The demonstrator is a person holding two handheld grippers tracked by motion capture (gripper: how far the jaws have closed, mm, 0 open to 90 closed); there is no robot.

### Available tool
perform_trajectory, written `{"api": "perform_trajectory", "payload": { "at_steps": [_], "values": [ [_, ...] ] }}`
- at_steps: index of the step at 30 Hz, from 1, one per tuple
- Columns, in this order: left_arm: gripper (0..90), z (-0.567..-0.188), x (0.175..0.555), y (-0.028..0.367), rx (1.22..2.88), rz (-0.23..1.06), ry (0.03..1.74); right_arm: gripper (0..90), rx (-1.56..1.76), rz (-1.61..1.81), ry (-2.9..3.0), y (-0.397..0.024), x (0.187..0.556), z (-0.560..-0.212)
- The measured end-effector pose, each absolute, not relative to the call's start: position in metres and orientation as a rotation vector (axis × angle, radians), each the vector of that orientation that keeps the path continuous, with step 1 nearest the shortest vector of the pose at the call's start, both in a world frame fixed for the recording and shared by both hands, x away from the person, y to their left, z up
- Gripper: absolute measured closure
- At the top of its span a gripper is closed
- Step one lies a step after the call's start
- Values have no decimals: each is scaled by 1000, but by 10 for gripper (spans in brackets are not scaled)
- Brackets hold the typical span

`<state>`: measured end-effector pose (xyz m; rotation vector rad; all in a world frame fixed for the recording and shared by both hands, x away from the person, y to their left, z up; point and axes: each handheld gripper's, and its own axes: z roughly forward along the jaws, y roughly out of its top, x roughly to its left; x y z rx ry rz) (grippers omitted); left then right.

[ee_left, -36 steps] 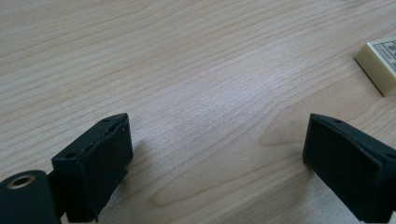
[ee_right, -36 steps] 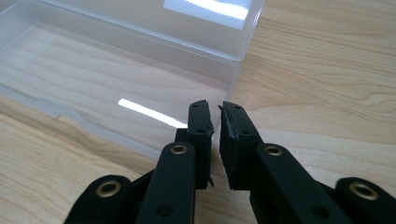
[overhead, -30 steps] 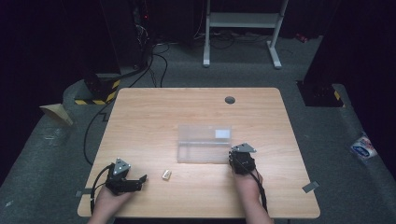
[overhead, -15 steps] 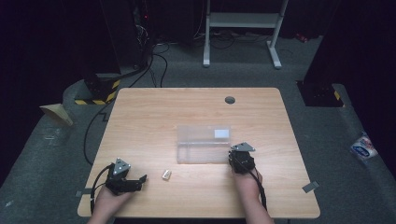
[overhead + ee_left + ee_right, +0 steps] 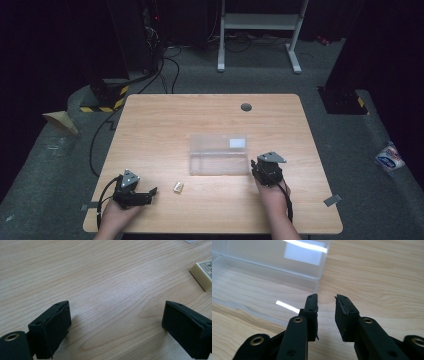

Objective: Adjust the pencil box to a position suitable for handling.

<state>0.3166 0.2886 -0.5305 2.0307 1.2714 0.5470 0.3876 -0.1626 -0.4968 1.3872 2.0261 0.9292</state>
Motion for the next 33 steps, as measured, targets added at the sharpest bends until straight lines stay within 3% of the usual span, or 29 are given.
{"api": "perform_trajectory", "payload": {
  "at_steps": [9, 16, 23, 28, 33],
  "values": [
    [89, -530, 317, 288, 2030, 548, 1273, 618, 1406, 896, 2026, -194, 378, -506],
    [90, -530, 316, 288, 2031, 560, 1278, 403, 1479, 890, 2004, -228, 366, -519],
    [92, -531, 315, 287, 2020, 565, 1291, 208, 1515, 865, 2031, -236, 363, -523],
    [91, -530, 315, 287, 2011, 578, 1311, 143, 1465, 853, 2084, -230, 365, -524],
    [92, -530, 315, 286, 1997, 583, 1338, 138, 1462, 852, 2084, -230, 364, -524]
  ]
}}
